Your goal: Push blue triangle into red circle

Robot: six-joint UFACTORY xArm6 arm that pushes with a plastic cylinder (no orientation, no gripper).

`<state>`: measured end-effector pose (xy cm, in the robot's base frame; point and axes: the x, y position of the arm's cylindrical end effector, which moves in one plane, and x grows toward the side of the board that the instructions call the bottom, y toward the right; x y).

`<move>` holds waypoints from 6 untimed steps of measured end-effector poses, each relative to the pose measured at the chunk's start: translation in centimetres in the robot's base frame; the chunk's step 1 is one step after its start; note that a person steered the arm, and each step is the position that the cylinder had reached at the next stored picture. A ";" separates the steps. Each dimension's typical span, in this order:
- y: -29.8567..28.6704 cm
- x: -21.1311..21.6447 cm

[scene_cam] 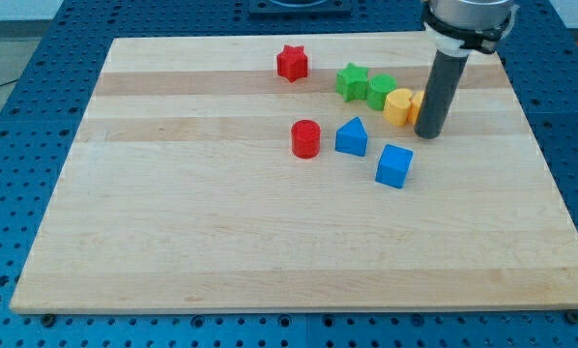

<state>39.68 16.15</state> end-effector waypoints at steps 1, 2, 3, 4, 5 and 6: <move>-2.9 1.5; -8.6 1.2; -11.0 -0.8; -13.4 -0.8; -13.6 -1.7; -18.1 -6.9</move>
